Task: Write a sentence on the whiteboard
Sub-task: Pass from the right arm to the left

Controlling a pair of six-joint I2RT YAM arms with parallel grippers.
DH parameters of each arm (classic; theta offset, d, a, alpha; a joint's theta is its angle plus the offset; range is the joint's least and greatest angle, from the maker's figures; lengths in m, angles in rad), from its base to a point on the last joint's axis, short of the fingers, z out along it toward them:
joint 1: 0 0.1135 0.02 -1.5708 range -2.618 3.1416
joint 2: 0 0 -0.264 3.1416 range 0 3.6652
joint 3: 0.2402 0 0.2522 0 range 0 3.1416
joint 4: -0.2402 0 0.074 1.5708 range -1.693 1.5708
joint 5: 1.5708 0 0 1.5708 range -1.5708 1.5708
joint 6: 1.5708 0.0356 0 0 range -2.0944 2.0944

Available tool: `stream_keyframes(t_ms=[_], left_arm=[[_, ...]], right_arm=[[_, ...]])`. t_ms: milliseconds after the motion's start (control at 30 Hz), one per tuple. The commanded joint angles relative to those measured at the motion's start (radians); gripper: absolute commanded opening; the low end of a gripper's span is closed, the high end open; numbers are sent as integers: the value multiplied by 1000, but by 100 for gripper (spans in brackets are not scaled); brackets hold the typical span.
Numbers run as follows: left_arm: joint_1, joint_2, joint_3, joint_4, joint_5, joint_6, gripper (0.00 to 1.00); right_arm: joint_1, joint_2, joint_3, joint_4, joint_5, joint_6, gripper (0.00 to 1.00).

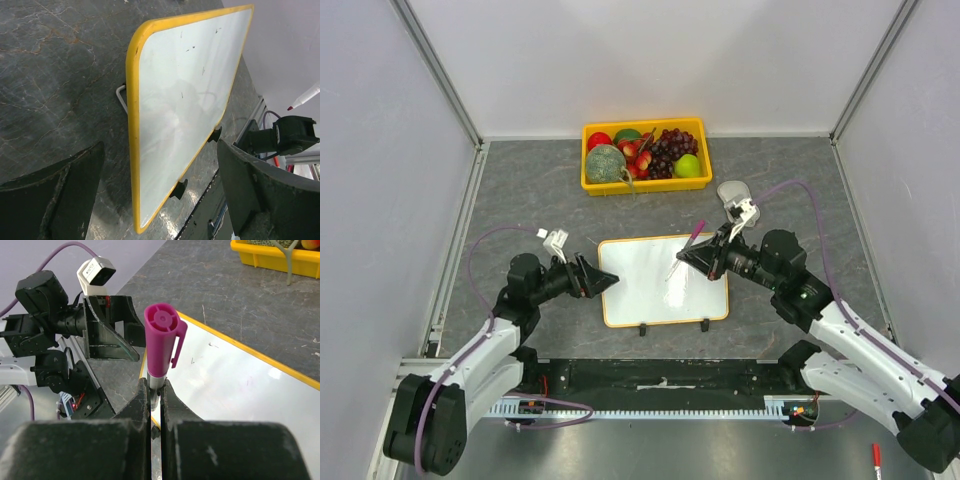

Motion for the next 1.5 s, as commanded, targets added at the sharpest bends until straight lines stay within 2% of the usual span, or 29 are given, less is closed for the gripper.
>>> stream_keyframes(t_ms=[0,300,433,600,700,867,1000,1233,1333,1467], left_arm=[[5,43,-29,175,75,2,96],[8,108,-25,198,81,31,95],[6,10,-3,55,-28,53,98],[6,-226,81,-280,-314,68,100],[5,-311,127,-349,-338,67,99],[-12,-273,202,-256,-146,91,94],[-99,-213,222,-106,-14,111,91],[-389,-28,309,-21,-36,234,91],[-455,48,336,11,-58,248,89],[-481,118,356,40,-62,249,83]], right_arm=[[45,29,-18,125,89,18,0],[139,86,-30,219,171,38,0],[162,104,-12,219,183,35,0],[170,106,10,193,198,32,0],[171,119,17,194,191,41,0],[173,132,31,222,152,73,0],[173,121,40,216,140,81,0],[173,89,37,203,139,98,0],[173,81,34,197,136,102,0],[173,67,33,194,136,107,0]])
